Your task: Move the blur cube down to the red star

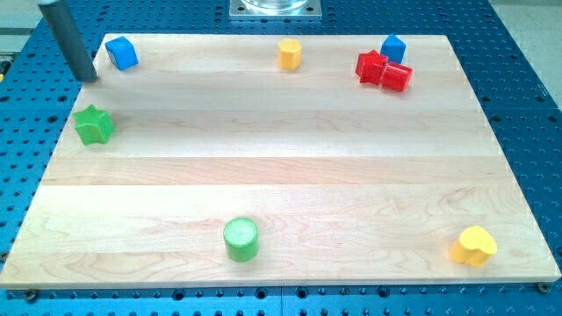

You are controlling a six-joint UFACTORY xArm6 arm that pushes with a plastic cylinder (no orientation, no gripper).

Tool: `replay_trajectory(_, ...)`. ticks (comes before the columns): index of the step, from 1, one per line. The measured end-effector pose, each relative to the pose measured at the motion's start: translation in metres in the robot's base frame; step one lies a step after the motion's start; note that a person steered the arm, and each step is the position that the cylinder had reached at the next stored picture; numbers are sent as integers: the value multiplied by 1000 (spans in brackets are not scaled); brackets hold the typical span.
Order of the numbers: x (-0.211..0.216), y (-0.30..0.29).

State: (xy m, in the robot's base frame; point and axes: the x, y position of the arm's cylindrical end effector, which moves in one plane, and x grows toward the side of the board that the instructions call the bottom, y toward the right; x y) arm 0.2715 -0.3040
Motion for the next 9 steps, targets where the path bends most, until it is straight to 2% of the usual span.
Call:
replay_trajectory(1,-30,27)
replay_trajectory(2,10,140)
replay_trajectory(3,69,230)
replay_trajectory(4,71,140)
replay_trajectory(5,12,117)
replay_trajectory(6,-6,209)
replay_trajectory(7,38,303)
replay_trajectory(8,60,396)
replay_trajectory(9,82,367)
